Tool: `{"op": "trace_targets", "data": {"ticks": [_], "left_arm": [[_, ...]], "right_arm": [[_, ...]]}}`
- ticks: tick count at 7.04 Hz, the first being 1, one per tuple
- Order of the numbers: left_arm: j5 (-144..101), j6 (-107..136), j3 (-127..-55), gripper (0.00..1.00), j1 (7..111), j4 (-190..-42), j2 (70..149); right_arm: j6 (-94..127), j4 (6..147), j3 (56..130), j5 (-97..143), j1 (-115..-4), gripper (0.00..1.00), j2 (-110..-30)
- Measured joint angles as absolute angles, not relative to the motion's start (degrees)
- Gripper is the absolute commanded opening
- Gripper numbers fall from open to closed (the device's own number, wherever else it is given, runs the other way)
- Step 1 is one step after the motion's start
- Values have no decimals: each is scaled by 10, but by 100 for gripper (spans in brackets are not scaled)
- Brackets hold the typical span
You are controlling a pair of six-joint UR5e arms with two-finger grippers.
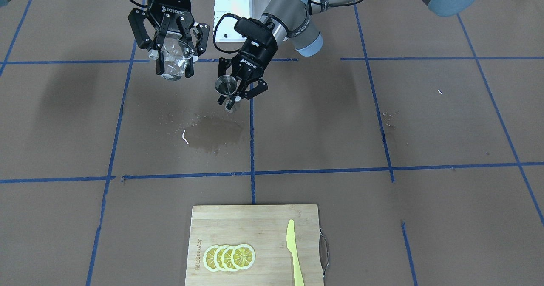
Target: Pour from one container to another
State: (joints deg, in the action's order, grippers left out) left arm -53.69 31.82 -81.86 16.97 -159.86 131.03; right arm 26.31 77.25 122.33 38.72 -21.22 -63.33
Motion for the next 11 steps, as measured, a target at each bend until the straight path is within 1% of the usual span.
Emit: {"op": "trace_targets", "data": {"ticks": [4, 6, 8, 10, 11], "left_arm": [[-536, 322, -849, 0, 228, -1597, 1259], [-537, 362, -858, 0, 256, -1595, 1239], [-538, 402, -862, 0, 279, -1592, 1203], [-537, 430, -874, 0, 294, -1591, 1156], [-533, 453, -891, 0, 298, -1588, 1126]], "right_arm": [[361, 773, 1252, 419, -218, 0, -686], [405, 773, 1279, 448, -228, 0, -742], [437, 762, 1286, 470, -239, 0, -787], [448, 683, 1283, 476, -241, 0, -859], [449, 645, 1278, 478, -241, 0, -893]]}}
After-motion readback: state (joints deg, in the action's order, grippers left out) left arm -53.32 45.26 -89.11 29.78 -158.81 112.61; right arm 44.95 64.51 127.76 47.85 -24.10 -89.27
